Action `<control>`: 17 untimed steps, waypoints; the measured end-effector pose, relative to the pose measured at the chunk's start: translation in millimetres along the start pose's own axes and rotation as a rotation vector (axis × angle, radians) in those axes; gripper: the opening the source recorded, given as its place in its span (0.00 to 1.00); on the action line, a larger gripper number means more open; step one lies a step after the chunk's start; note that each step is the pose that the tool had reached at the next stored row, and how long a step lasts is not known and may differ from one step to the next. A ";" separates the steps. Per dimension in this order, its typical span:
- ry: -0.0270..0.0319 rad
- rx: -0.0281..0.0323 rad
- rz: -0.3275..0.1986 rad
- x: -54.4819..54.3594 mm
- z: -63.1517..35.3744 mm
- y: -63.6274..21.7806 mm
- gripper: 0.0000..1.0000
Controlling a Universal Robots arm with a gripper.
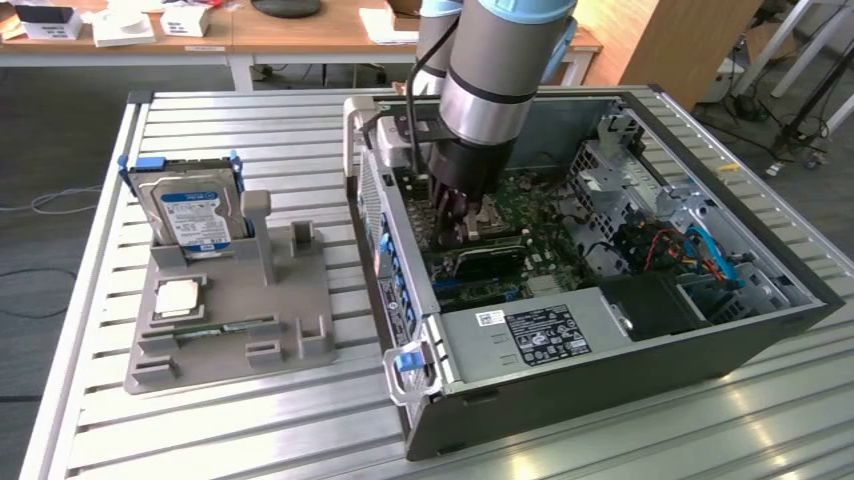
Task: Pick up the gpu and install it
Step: 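Press down on the gpu until it lock into place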
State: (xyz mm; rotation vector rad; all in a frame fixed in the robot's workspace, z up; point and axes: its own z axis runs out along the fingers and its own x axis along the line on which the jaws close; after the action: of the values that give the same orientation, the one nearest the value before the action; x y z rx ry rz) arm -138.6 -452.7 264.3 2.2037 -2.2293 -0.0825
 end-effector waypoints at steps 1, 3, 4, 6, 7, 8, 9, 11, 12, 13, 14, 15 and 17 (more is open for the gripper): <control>0.0001 -0.0003 0.000 0.0 -0.1 -1.3 0.11; 0.0000 -0.0008 0.000 0.0 -0.2 -4.0 0.11; 0.0000 -0.0011 0.000 0.0 -0.2 -5.4 0.11; 0.0001 -0.0015 0.000 0.0 -0.4 -8.1 0.11; 0.0000 -0.0017 0.000 -0.1 -0.4 -9.2 0.11; 0.0001 -0.0019 0.000 -0.1 -0.5 -10.3 0.11; 0.0001 -0.0022 0.000 -0.1 -0.5 -11.4 0.11; 0.0001 -0.0028 0.000 -0.1 -0.6 -14.0 0.11; 0.0001 -0.0033 0.000 -0.1 -0.7 -15.4 0.11; 0.0002 -0.0038 0.000 -0.2 -0.8 -17.0 0.11; 0.0001 -0.0043 0.000 -0.2 -0.8 -18.7 0.11; 0.0001 -0.0048 0.000 -0.2 -0.9 -20.3 0.11; 0.0002 -0.0061 0.000 -0.2 -1.1 -23.9 0.11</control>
State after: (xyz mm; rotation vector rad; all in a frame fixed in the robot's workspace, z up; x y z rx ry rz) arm -114.6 -452.8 264.4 2.2003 -2.2262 -0.0890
